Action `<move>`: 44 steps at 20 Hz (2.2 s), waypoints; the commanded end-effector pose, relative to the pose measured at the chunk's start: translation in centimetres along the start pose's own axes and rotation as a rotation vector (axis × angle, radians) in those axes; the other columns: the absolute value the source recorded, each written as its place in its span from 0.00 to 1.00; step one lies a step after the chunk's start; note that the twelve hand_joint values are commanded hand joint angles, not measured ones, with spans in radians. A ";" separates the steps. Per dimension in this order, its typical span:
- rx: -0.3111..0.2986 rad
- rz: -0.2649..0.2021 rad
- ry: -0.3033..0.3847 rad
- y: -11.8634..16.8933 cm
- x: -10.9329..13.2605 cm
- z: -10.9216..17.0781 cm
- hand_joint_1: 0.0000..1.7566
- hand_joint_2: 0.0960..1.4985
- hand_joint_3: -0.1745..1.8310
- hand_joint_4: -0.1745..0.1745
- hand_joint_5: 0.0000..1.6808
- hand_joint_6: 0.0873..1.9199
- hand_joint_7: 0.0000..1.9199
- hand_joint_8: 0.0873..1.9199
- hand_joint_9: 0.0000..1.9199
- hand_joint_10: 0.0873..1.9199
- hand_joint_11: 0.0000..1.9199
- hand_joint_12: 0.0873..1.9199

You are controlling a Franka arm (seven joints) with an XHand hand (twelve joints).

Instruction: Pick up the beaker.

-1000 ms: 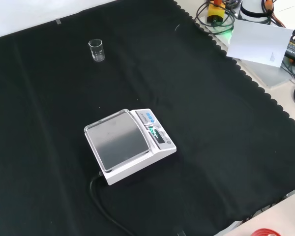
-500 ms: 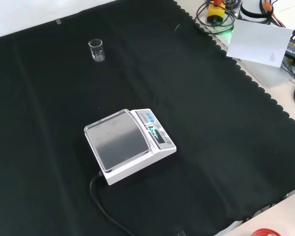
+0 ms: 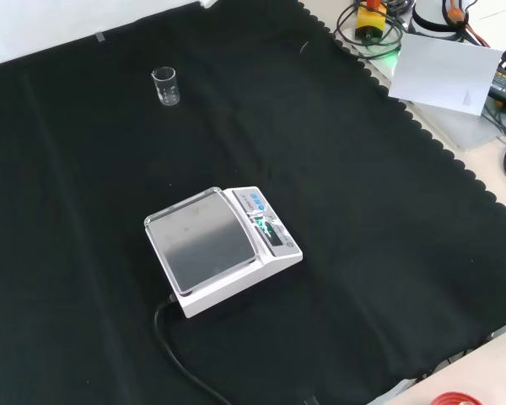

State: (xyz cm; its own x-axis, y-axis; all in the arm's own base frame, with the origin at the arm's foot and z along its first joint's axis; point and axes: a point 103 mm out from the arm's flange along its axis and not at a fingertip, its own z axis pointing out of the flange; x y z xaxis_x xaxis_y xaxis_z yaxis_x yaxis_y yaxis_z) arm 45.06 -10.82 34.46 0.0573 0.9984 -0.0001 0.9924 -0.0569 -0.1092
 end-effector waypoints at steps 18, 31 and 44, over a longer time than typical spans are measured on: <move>0.181 0.185 0.047 5.0 -13.5 11.9 0.45 0.76 0.00 0.17 0.16 0.37 0.11 0.44 0.18 0.47 0.03 0.76; 0.311 0.150 0.154 5.1 -12.2 15.1 0.42 0.64 0.00 0.40 0.12 0.04 0.00 0.22 0.00 0.42 0.00 0.70; 0.403 0.104 0.117 3.7 -11.2 18.5 0.43 0.68 0.00 0.31 0.19 0.04 0.00 0.37 0.04 0.46 0.00 0.71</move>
State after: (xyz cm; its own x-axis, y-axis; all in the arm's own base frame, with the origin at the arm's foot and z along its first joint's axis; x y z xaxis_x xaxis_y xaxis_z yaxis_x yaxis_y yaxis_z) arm 46.35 -22.26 16.47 0.2013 0.9724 0.1181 0.8742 -0.1240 -0.4694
